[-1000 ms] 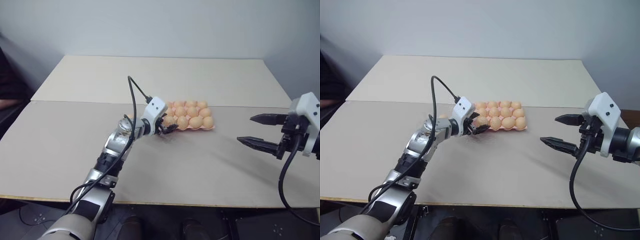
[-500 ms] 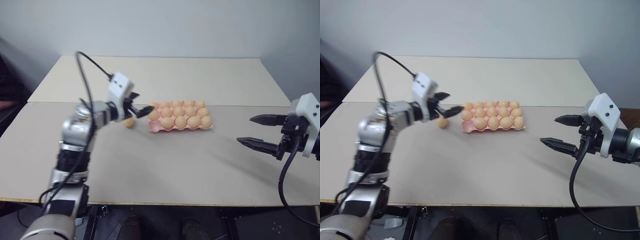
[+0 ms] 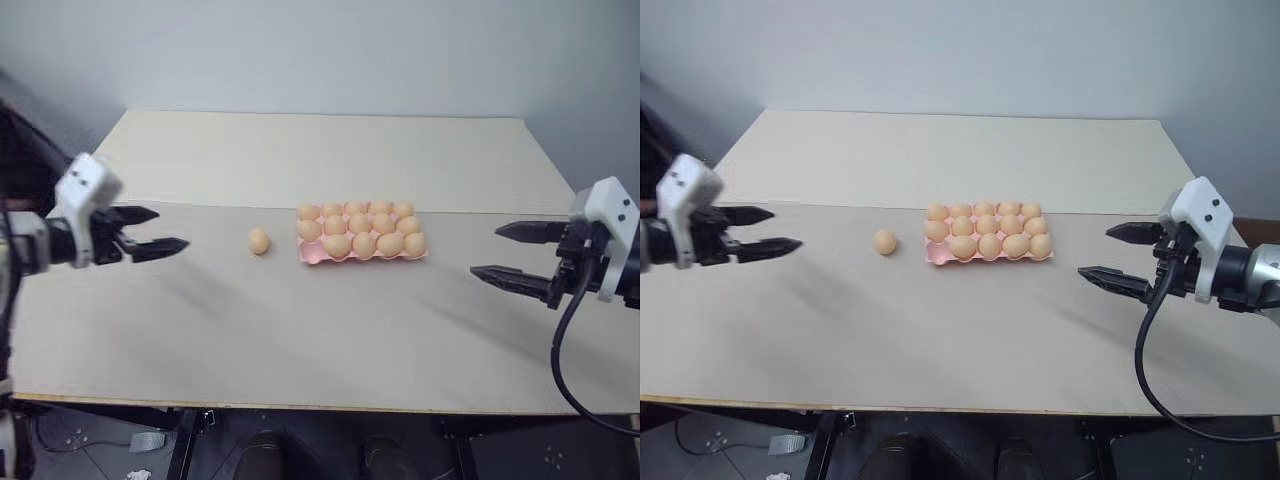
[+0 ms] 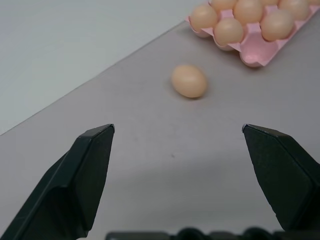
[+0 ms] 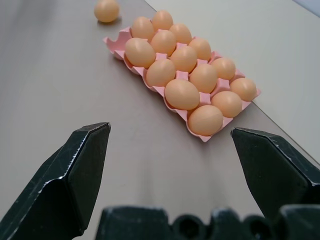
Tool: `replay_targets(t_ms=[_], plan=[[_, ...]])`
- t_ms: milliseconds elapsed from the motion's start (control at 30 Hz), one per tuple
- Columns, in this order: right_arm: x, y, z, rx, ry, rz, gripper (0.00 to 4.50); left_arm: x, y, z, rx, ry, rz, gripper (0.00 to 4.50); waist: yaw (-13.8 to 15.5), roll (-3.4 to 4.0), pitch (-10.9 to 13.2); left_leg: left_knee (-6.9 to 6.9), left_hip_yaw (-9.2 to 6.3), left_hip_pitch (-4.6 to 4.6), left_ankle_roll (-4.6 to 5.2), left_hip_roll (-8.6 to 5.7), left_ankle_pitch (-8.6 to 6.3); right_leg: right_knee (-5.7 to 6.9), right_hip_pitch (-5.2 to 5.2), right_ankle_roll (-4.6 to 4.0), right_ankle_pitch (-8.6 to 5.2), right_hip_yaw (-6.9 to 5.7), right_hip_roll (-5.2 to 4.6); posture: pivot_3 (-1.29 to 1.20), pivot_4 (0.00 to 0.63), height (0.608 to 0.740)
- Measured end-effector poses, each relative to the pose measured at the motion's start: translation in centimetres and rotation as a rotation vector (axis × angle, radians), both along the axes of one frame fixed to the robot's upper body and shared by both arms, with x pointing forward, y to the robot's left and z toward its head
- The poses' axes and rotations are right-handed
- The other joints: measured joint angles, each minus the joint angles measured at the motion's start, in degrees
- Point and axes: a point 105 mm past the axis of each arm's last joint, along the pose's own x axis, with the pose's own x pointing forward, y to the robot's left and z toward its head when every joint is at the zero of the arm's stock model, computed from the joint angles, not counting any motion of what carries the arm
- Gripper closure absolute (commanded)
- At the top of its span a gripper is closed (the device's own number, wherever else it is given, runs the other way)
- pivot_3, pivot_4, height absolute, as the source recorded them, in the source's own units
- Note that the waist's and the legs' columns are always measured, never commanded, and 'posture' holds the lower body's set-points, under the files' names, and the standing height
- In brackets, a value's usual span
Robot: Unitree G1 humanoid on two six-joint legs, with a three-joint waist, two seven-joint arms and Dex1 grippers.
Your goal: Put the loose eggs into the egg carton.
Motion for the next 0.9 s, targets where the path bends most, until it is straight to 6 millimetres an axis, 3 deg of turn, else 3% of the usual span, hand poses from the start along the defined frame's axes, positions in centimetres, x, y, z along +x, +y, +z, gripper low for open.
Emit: replay_targets(t_ms=[200, 400, 533, 600, 700, 767, 900], plan=[[0.2, 0.4, 0.4, -0.003, -0.013, 0.031, 0.00, -2.4, 0.2, -0.4, -0.068, 0.048, -0.076, 0.04, 0.0, 0.01, 0.0, -0.01, 0.04, -0.03, 0.00, 0.04, 0.00, 0.04, -0.08, -0.03, -0.01, 0.01, 0.03, 0.00, 0.150, 0.740], [0.1, 0.4, 0.2, -0.004, -0.008, 0.041, 0.00, -2.1, 0.2, 0.0, -0.043, -0.011, -0.058, 0.04, 0.1, 0.01, 0.0, -0.01, 0.05, -0.04, 0.01, 0.03, -0.01, 0.03, -0.08, -0.03, -0.01, 0.03, 0.02, 0.00, 0.150, 0.740], [0.1, 0.3, 0.0, -0.004, -0.008, 0.038, 0.00, -0.4, -0.9, -1.7, -0.050, -0.045, -0.026, 0.04, 0.2, 0.02, 0.0, -0.01, 0.06, 0.01, 0.01, 0.03, 0.00, 0.06, -0.04, -0.03, -0.01, 0.04, 0.02, 0.00, 0.150, 0.740], [0.1, 0.3, 0.0, -0.004, -0.011, 0.038, 0.00, 1.3, -2.3, -3.5, -0.047, -0.048, 0.012, 0.04, 0.3, 0.01, 0.0, 0.00, 0.03, 0.02, 0.01, 0.01, -0.01, 0.03, 0.03, -0.02, 0.00, 0.04, 0.01, 0.00, 0.150, 0.740], [0.1, 0.4, 0.0, -0.003, -0.012, 0.040, 0.00, 2.0, -3.1, -4.7, -0.035, -0.033, 0.035, 0.04, -0.1, -0.05, 0.0, 0.01, 0.02, -0.16, 0.01, 0.04, -0.01, 0.08, -0.16, -0.03, 0.00, 0.05, 0.04, 0.00, 0.150, 0.740], [0.0, 0.4, -0.2, -0.004, -0.010, 0.040, 0.00, 5.1, -7.5, -4.0, -0.160, -0.092, 0.085, 0.04, 0.8, -0.01, 0.0, 0.18, -0.08, -0.11, 0.05, -0.05, -0.02, 0.07, 0.03, 0.01, 0.02, -0.01, -0.03, 0.00, 0.150, 0.740], [-0.3, 0.5, -0.3, -0.008, -0.007, 0.043, 0.00, 7.7, -10.2, -5.6, -0.128, -0.050, 0.248, 0.04, 0.9, -0.06, 0.0, 0.26, -0.13, -0.15, 0.09, -0.07, -0.05, 0.06, 0.04, 0.03, 0.03, 0.00, -0.02, 0.00, 0.150, 0.740]])
